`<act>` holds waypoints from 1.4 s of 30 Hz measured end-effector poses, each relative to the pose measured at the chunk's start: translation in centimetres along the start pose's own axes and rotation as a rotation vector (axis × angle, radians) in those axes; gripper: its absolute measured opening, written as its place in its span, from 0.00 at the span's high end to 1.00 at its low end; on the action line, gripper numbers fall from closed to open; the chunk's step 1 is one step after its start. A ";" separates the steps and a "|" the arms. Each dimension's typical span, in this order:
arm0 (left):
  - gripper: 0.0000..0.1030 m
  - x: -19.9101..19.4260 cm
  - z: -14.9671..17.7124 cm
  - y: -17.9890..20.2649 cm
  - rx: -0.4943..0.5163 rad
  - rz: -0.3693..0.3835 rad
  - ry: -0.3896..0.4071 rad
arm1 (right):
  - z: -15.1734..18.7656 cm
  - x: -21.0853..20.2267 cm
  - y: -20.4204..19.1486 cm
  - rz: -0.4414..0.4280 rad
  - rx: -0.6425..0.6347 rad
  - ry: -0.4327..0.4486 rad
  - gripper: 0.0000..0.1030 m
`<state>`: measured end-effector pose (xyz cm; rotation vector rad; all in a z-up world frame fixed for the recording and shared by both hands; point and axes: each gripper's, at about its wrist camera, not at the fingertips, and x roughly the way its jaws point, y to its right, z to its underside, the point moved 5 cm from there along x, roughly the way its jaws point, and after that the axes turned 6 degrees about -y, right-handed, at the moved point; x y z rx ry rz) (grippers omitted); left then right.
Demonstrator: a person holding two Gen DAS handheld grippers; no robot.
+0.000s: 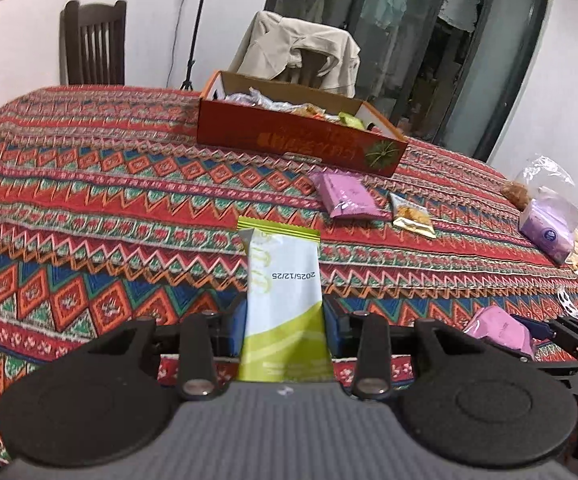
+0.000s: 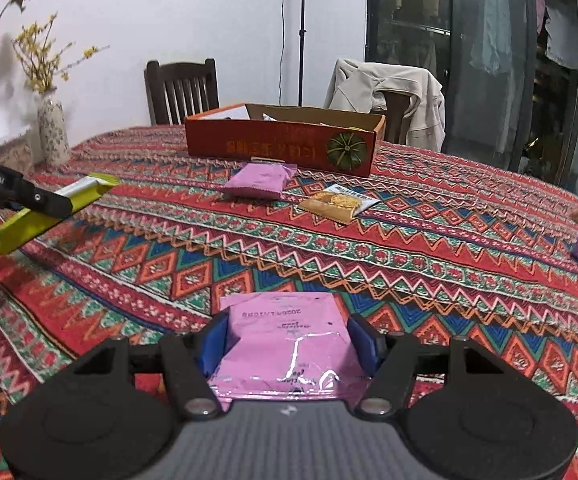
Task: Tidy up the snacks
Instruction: 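Lift the green bar and pink packet and carry them over the box, then open both tools to drop the green bar and pink packet into the box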
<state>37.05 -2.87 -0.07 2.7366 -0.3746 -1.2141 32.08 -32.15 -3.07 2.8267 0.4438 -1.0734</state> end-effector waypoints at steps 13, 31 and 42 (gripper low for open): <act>0.63 0.5 -11.4 0.8 0.089 0.066 0.142 | -7.6 -0.3 2.0 -0.083 -0.059 0.093 0.38; 0.62 20.6 -31.8 -3.4 -0.052 0.039 0.075 | -31.2 24.5 1.0 -0.184 -0.018 0.007 0.38; 0.62 27.3 -31.1 -3.2 -0.054 0.033 -0.021 | -29.3 32.2 -0.8 -0.134 -0.014 -0.036 0.33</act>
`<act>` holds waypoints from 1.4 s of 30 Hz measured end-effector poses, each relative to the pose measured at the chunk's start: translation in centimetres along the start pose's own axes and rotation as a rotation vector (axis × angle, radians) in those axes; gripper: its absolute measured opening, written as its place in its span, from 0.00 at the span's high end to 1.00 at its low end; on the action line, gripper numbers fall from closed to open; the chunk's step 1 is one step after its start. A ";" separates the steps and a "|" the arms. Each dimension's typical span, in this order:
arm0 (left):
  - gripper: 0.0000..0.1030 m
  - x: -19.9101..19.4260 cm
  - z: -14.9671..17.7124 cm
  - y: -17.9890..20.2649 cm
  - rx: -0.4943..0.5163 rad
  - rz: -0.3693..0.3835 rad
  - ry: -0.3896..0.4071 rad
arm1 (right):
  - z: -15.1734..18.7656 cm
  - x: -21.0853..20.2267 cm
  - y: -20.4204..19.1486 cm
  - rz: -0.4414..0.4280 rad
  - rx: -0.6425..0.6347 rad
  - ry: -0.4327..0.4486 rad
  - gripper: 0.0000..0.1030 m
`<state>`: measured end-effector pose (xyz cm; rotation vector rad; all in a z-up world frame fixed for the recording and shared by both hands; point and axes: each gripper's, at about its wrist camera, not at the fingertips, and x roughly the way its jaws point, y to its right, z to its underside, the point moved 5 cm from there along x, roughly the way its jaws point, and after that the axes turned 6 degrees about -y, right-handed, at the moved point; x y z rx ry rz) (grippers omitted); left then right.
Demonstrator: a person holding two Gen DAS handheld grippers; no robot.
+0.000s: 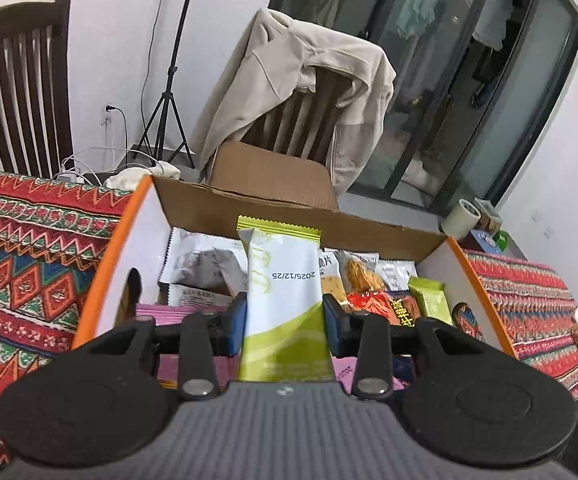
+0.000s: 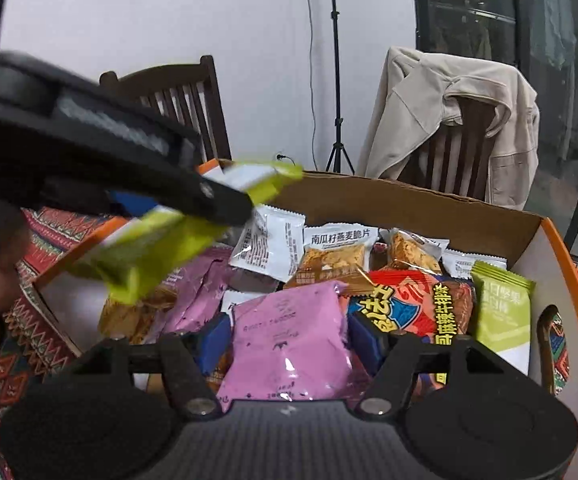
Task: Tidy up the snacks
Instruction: 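Open both tools to drop the green bar and pink packet into the box, then move both tools back over the last pink packet and biscuit packet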
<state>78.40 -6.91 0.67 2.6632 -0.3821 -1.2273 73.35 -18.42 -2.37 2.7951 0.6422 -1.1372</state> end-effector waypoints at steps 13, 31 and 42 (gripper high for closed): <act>0.32 -3.8 1.7 0.2 0.055 0.004 0.053 | -1.6 -10.2 7.2 0.075 0.023 0.046 0.13; 0.11 -30.4 14.8 4.3 0.363 -0.005 0.328 | 8.3 -33.7 3.5 0.321 -0.181 0.181 0.06; 0.05 -35.3 26.8 3.3 0.257 -0.043 0.255 | 18.5 -42.5 -1.9 0.257 -0.130 0.201 0.00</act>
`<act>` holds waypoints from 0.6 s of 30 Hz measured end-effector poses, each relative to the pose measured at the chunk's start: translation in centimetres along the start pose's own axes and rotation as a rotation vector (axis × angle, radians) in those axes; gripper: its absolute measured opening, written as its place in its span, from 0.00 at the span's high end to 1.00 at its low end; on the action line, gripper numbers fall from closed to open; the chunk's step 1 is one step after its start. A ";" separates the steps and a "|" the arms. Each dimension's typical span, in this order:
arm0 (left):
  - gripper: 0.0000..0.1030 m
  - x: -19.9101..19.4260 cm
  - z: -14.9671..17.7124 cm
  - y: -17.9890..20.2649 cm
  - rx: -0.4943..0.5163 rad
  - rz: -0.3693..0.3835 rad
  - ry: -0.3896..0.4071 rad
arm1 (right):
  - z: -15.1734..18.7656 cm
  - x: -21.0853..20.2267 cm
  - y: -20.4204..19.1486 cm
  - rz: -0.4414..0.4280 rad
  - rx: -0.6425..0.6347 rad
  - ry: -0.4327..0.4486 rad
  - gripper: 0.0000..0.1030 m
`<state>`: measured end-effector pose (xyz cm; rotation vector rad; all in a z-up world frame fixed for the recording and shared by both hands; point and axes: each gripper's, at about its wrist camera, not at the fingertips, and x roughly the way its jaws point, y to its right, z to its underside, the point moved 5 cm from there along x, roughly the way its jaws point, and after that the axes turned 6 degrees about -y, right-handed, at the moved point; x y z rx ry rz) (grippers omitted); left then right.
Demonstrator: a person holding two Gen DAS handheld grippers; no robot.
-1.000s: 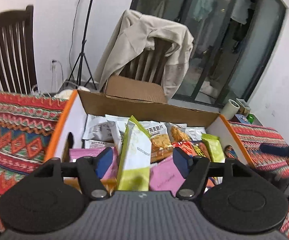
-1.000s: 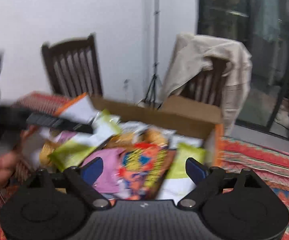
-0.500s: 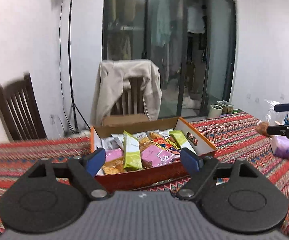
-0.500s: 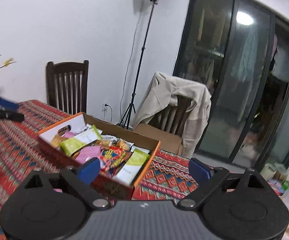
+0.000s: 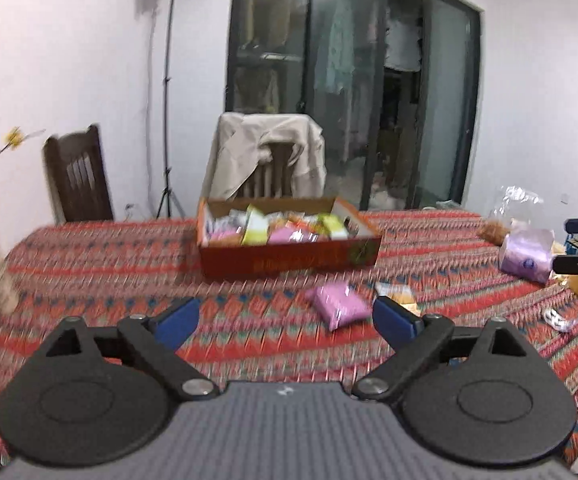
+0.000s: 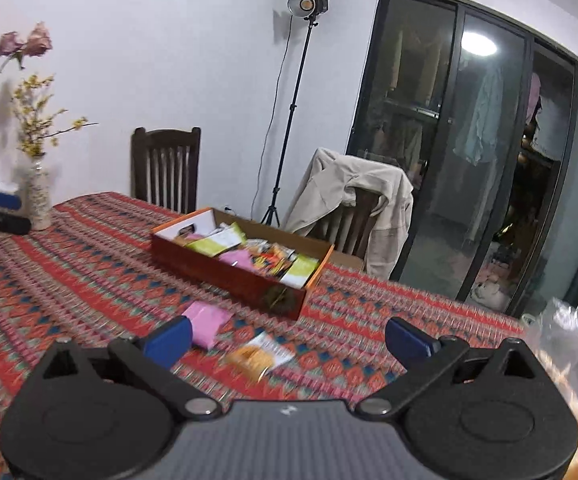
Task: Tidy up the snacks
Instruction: 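Move both tools back over the last pink packet and biscuit packet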
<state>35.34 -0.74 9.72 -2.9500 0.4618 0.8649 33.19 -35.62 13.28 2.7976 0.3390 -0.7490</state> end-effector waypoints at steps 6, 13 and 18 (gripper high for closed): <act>0.01 -1.2 6.1 -0.1 -0.100 -0.070 -0.076 | 5.8 -2.7 -2.3 -0.037 0.073 -0.037 0.00; 0.01 -1.9 10.3 0.2 -0.145 -0.101 -0.156 | 12.9 -2.2 -3.4 -0.067 0.243 -0.119 0.00; 0.01 -2.4 11.2 -0.1 -0.174 -0.102 -0.163 | 15.2 -2.3 -3.6 -0.027 0.258 -0.158 0.00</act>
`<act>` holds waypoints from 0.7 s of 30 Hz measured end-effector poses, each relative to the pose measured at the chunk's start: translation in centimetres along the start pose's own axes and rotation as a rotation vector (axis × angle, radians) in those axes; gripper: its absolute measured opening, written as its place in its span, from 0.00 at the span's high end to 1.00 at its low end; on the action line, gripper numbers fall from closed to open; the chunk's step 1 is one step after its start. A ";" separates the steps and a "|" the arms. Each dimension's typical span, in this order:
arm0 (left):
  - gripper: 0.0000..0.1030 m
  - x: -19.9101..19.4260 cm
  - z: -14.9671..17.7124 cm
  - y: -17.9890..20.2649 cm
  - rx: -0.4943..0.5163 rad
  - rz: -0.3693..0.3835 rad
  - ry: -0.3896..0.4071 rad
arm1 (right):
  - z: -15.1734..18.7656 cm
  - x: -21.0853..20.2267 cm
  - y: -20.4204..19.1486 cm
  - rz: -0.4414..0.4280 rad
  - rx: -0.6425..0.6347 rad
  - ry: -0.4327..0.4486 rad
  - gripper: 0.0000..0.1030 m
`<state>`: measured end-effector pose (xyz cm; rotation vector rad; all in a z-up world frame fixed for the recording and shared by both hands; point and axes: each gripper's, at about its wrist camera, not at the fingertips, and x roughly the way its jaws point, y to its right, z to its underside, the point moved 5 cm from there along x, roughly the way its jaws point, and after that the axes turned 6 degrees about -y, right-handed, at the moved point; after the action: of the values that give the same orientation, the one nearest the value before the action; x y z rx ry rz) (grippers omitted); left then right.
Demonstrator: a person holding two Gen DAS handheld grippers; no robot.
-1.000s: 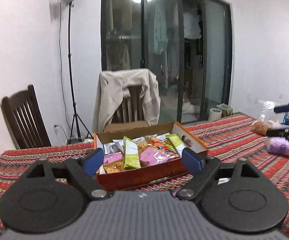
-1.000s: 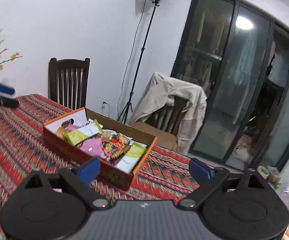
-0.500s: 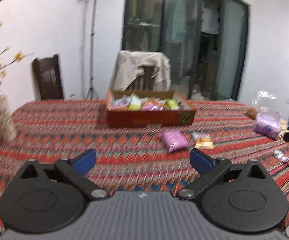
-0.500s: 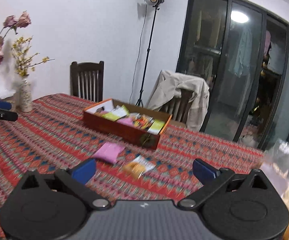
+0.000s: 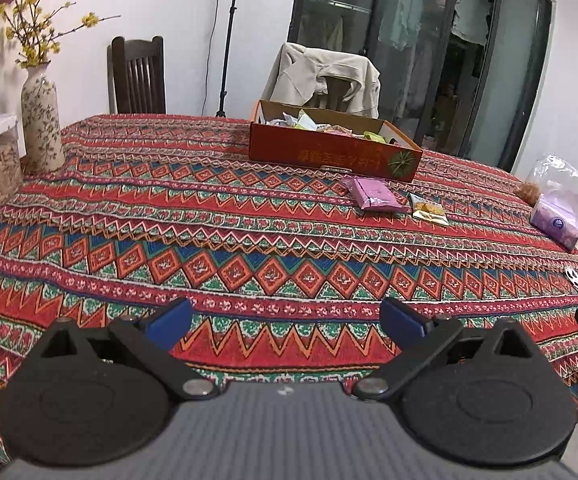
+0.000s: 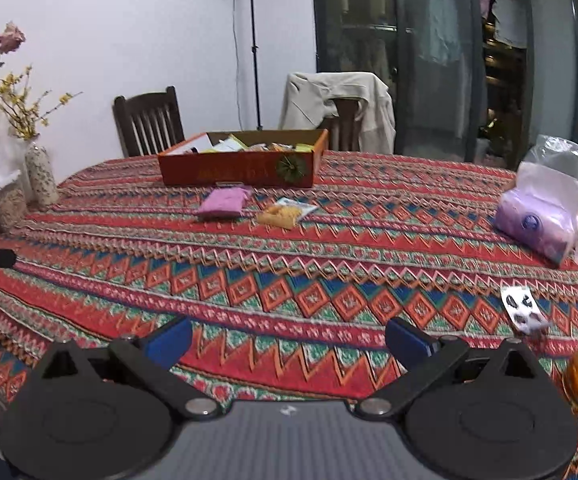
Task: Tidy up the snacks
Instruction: 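Move both tools back over the last pink packet and biscuit packet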
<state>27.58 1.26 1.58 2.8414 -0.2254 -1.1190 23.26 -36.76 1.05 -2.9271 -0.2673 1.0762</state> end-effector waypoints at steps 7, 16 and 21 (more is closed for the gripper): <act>0.01 0.9 -0.4 0.6 0.019 0.000 -0.013 | -0.1 0.2 0.5 -0.001 0.021 0.006 0.00; 0.01 5.7 -3.9 3.0 0.082 0.037 -0.021 | -2.6 3.9 0.3 -0.034 0.031 0.004 0.00; 0.01 8.9 -7.1 4.6 0.090 0.082 0.010 | -7.2 9.6 0.3 -0.156 0.113 0.026 0.07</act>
<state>38.34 -4.58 1.40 2.8845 -0.3974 -1.1062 35.15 -35.14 0.33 -2.7661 -0.4118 0.9967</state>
